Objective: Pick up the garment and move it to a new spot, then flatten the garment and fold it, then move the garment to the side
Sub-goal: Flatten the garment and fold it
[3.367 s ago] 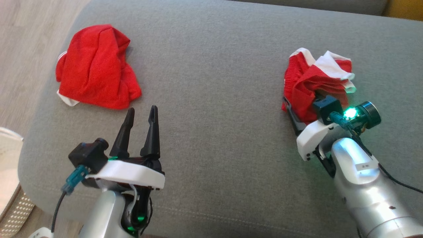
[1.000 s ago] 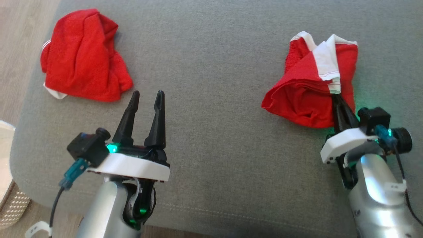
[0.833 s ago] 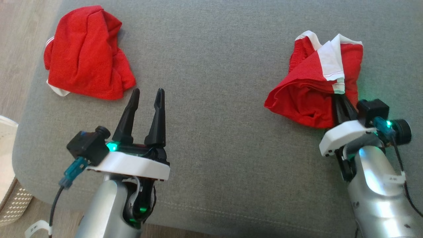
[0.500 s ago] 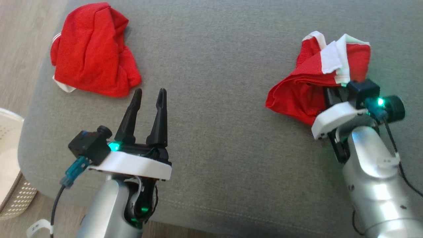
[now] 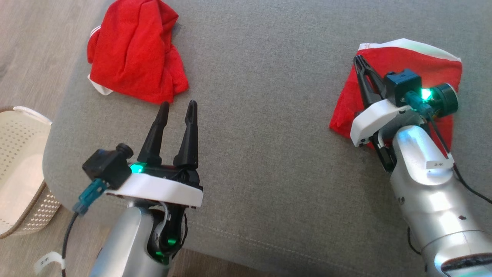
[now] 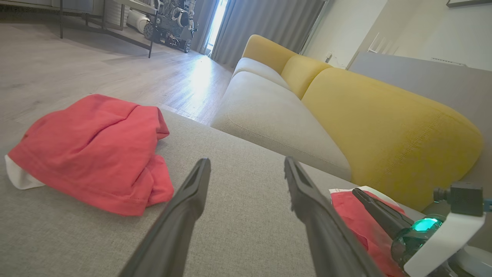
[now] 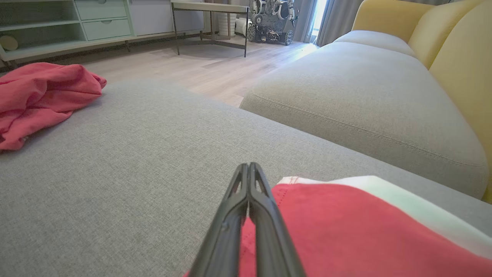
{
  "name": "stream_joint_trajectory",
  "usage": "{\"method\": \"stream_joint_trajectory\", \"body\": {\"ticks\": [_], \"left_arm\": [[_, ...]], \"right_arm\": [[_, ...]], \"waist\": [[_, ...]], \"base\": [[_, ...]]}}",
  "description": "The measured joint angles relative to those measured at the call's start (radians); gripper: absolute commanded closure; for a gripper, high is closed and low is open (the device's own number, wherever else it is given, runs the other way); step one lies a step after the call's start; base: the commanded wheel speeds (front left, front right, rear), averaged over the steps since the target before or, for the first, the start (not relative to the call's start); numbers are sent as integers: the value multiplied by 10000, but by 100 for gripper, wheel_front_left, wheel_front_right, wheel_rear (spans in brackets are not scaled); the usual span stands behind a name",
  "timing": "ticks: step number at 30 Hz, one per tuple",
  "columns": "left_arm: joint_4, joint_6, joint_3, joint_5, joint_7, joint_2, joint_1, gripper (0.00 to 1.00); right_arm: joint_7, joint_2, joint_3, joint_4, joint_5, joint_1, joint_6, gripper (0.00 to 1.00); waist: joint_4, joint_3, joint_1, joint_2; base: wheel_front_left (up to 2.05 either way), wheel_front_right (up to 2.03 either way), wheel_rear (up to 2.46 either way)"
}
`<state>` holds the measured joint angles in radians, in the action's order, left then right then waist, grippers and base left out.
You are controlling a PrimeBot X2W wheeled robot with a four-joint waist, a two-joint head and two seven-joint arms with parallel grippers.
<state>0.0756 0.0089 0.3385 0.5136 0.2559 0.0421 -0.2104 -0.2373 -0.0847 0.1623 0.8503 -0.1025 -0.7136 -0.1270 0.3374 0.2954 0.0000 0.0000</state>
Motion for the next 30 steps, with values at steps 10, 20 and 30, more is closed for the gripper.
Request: {"method": "stream_joint_trajectory", "body": {"ticks": [10,20,30], "left_arm": [[54,12,-270,-4,0,0,14,0],[130,-2,-257,-73,0,-2,14,0],[224,0,-378,-278,0,0,240,0]], "right_arm": [[-15,-148,-314,-171,414,640,0,100],[42,84,1273,-117,1499,1514,0,100],[71,-86,1294,-696,2272,1642,0,100]], "waist": [[-488,-304,0,0],[-1080,-572,0,0],[-1429,-1156,0,0]], "base": [[0,0,0],[0,0,0],[0,0,0]]}}
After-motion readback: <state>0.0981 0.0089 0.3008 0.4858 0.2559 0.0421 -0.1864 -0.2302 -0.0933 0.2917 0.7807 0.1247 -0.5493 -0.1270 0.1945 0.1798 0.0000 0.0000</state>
